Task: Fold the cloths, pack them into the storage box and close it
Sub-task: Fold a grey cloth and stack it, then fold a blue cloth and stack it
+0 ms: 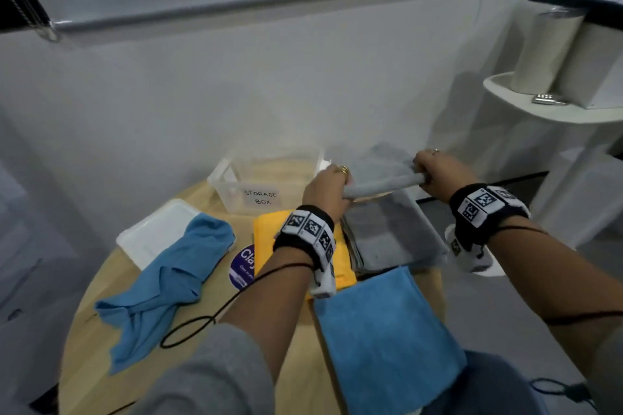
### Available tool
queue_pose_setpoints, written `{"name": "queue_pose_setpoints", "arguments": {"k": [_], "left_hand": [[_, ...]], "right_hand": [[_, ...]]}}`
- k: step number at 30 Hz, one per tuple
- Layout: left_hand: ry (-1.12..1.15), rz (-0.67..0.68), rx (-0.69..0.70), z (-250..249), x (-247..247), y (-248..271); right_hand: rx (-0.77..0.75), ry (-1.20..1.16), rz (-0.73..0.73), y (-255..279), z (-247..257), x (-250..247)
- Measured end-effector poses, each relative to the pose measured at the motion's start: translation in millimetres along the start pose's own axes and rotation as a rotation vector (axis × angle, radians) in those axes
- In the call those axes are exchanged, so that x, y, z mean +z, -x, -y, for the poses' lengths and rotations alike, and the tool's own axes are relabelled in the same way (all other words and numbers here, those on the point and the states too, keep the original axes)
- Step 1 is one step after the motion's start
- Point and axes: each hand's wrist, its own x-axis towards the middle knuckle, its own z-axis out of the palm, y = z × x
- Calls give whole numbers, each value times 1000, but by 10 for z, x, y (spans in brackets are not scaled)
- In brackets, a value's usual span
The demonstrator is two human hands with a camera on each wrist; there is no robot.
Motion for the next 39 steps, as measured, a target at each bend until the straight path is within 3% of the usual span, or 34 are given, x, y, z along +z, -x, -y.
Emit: {"name": "queue_pose_setpoints", "arguments": {"k": [4, 5, 8, 10, 12, 16, 20, 23, 27, 31, 34, 37, 39], "left_hand": [[-107, 545, -6, -5, 792, 340], [-113, 626, -3, 0, 915, 421], [-74, 686, 12, 0, 1020, 532], [-41, 710, 29, 14, 919, 574], [26, 671, 57, 101, 720, 652], [100, 393, -10, 665, 204, 1033], [14, 211, -370, 1612, -234, 1650], [-100, 209, -667, 2344, -417, 2136], [-146, 188, -772, 3031, -449, 2464], [-146, 198, -794, 3381, -342, 2504], [-167, 227, -829, 3527, -229, 2534], [-196, 164, -887, 3625, -141, 2595], [-119, 98, -936, 3703, -123, 2636]], "right_hand": [[43, 68, 395, 485, -323, 660], [48, 62, 478, 603, -370, 780], [87, 45, 569, 802, -418, 906], [111, 80, 523, 801, -355, 877], [142, 140, 448, 745, -167, 761], [32, 108, 337, 587, 617, 616], [-144, -190, 394, 533, 1814, 787], [-218, -286, 514, 526, 2739, 1195], [-155, -374, 564, 455, 3685, 1860], [-119, -476, 520, 301, 4145, 2278], [-258, -305, 526, 201, 4350, 2411], [-527, -94, 568, 105, 4491, 2496], [-530, -128, 572, 103, 4508, 2552]]}}
